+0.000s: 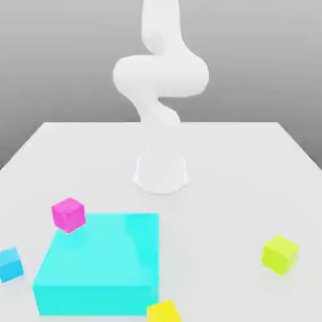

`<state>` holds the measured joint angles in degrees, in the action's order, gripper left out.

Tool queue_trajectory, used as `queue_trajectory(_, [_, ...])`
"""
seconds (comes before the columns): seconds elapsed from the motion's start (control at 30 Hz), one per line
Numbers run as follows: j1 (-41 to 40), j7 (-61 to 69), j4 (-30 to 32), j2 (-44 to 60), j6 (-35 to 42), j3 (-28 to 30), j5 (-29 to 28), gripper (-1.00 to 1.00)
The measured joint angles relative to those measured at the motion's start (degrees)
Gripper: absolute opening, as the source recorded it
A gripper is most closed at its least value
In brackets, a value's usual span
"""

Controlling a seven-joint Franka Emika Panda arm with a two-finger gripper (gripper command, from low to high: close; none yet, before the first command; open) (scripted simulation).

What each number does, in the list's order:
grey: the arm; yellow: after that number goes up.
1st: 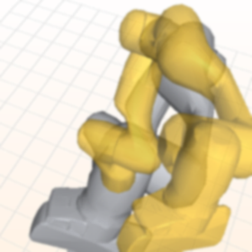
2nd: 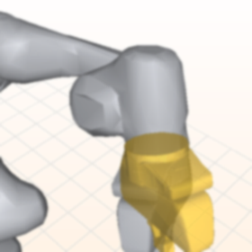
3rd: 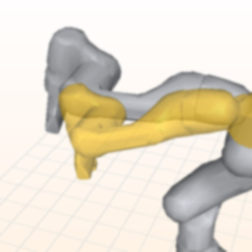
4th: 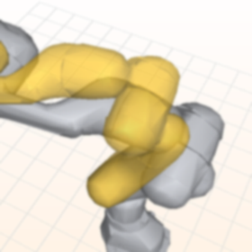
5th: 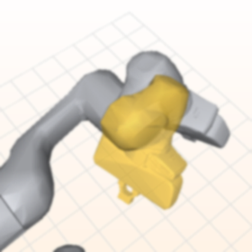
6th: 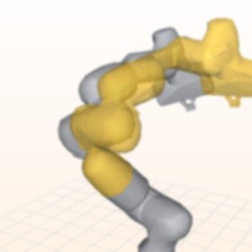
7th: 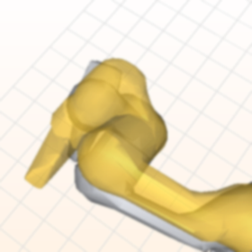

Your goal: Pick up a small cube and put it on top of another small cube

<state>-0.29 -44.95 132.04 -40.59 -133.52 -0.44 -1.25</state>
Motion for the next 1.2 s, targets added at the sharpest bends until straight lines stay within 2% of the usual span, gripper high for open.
queue_trajectory(0.5, [-0.5,7.2,1.6,31.6,-10.4,-0.3,-5.0,0.0])
queue_trajectory(0.9, [-1.8,18.1,2.9,56.1,-19.1,-1.8,-1.6,0.0])
queue_trajectory(1.07, [-2.0,19.0,1.5,66.5,-25.9,-2.0,-1.7,0.0])
queue_trajectory(1.1, [-1.7,19.0,1.1,68.1,-27.2,-1.7,-1.8,-1.0])
queue_trajectory(1.2, [-1.7,19.0,1.1,68.1,-27.2,-1.8,-1.8,-1.0])
